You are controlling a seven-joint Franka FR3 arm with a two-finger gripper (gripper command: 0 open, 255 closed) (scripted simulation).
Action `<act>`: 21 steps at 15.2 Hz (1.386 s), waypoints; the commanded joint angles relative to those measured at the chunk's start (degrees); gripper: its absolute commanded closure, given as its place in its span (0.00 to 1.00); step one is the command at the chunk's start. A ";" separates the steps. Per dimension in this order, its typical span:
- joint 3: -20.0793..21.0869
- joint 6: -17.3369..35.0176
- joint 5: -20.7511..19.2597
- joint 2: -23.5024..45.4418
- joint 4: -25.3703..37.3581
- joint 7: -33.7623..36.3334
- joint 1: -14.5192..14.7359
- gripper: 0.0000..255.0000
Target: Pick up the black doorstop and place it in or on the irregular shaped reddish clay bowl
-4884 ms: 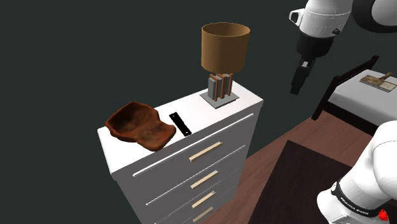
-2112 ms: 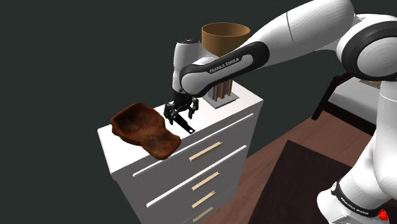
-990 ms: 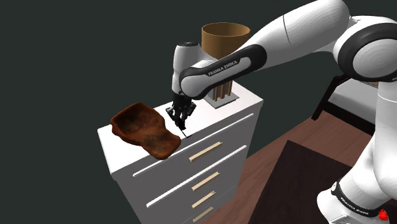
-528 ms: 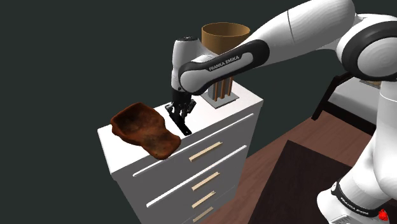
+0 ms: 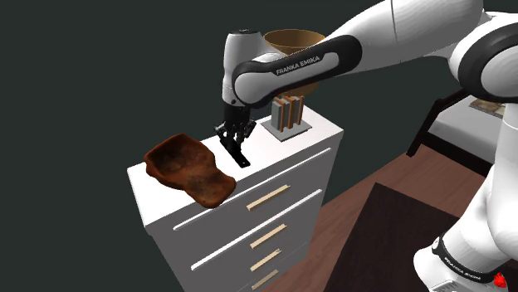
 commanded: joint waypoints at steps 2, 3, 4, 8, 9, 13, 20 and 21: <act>0.03 -2.06 0.02 -0.53 1.53 0.14 0.00 1.00; 0.04 -2.74 0.04 -0.75 2.00 0.18 -0.01 1.00; 0.06 -3.43 0.05 -0.96 2.48 0.22 -0.02 1.00; 0.09 -6.22 0.09 -1.67 4.57 0.39 -0.04 1.00; 0.10 -6.92 0.10 -1.82 5.13 0.44 -0.04 1.00; 0.13 -9.80 0.10 -2.30 7.54 0.63 -0.03 1.00; 0.17 -14.43 0.05 -2.63 11.85 0.98 0.02 1.00; 0.45 -14.86 -0.44 -1.07 13.93 2.17 0.90 1.00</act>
